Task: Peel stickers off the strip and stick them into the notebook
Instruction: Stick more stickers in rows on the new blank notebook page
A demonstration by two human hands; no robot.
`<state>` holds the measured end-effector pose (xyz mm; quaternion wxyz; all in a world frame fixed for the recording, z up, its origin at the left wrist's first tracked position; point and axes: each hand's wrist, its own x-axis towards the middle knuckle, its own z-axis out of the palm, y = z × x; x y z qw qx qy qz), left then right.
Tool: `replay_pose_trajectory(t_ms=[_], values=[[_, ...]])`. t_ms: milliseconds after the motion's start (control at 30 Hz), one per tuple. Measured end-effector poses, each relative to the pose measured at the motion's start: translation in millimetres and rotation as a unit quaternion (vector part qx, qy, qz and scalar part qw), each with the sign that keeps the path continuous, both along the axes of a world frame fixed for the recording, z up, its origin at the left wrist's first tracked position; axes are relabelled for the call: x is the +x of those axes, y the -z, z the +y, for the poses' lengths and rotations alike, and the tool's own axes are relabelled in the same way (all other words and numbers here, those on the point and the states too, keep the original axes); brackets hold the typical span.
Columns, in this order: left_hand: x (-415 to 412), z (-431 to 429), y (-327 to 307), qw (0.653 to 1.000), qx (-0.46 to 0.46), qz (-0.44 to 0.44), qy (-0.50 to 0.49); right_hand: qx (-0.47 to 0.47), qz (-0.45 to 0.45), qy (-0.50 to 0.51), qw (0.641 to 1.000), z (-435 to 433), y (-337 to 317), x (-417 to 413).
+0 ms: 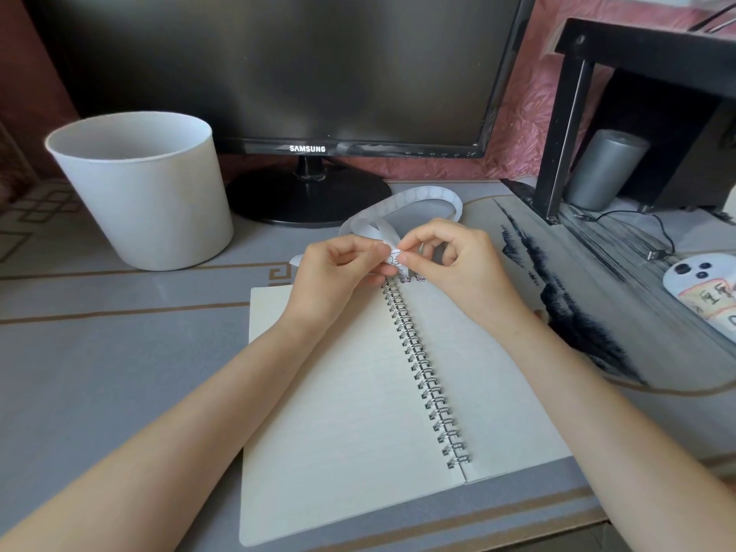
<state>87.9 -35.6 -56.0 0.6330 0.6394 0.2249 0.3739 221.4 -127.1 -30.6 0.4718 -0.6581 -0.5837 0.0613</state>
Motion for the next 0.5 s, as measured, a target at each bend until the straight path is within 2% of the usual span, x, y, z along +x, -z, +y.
replay_pose_trajectory(t_ms=[300,500], values=[[1.2,0.0,-1.4,1.0,-0.021,0.014,-0.016,0.008,-0.035,-0.013,0.999,5.8,7.9,8.2],[0.5,-0.5,-3.4,0.999,-0.032,0.019,-0.027,0.008,0.004,-0.062,0.998,3.0,3.4,7.2]])
